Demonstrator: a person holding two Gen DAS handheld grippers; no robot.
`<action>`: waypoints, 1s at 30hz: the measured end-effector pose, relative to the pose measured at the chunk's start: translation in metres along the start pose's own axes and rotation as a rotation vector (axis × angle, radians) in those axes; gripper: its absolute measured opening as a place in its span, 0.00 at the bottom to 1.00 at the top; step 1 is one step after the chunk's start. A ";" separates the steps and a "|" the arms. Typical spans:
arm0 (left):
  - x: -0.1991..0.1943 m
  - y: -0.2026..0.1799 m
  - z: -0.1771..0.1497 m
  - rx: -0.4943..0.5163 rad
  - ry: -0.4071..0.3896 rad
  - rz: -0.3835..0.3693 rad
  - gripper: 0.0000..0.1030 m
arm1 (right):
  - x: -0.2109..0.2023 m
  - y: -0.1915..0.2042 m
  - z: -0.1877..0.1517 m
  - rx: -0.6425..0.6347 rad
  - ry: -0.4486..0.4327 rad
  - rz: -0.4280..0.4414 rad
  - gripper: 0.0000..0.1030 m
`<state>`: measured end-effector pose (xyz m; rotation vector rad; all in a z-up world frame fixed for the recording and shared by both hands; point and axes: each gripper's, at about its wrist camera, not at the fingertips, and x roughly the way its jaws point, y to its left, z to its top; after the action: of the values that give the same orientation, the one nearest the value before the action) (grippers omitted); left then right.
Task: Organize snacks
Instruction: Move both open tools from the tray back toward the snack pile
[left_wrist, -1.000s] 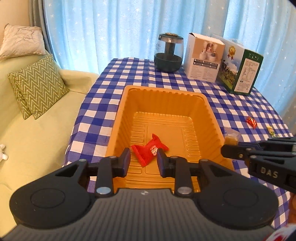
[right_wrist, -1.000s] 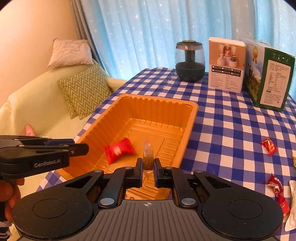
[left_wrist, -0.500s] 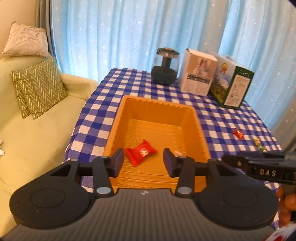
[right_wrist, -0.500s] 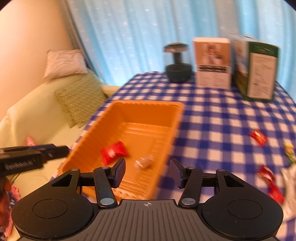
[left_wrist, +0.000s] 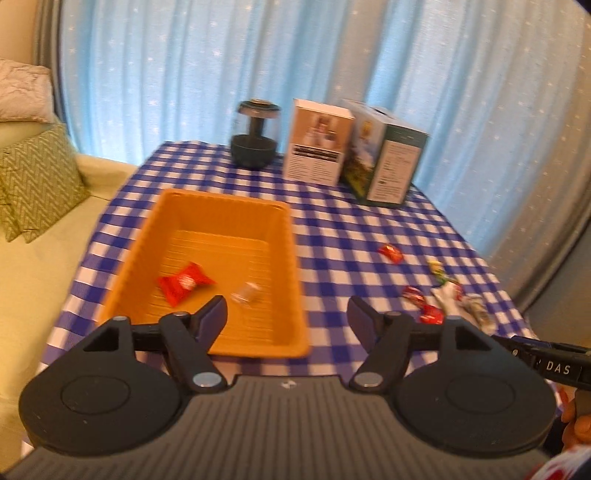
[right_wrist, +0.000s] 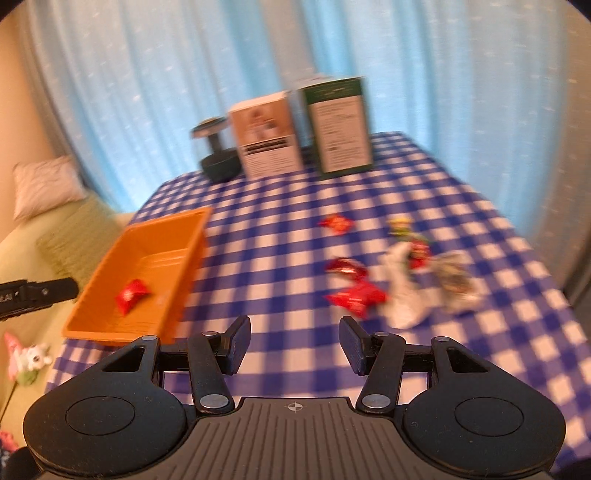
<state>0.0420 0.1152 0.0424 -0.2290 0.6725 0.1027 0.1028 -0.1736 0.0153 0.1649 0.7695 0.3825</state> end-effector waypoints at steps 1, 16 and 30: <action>0.000 -0.007 -0.002 0.002 0.003 -0.011 0.70 | -0.006 -0.007 -0.001 0.008 -0.005 -0.014 0.52; 0.010 -0.093 -0.020 0.094 0.067 -0.128 0.75 | -0.049 -0.064 -0.006 0.041 -0.038 -0.114 0.52; 0.041 -0.128 -0.024 0.163 0.121 -0.131 0.78 | -0.030 -0.085 -0.006 0.065 -0.015 -0.135 0.52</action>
<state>0.0810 -0.0139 0.0206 -0.1225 0.7806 -0.0920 0.1024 -0.2639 0.0062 0.1751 0.7736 0.2282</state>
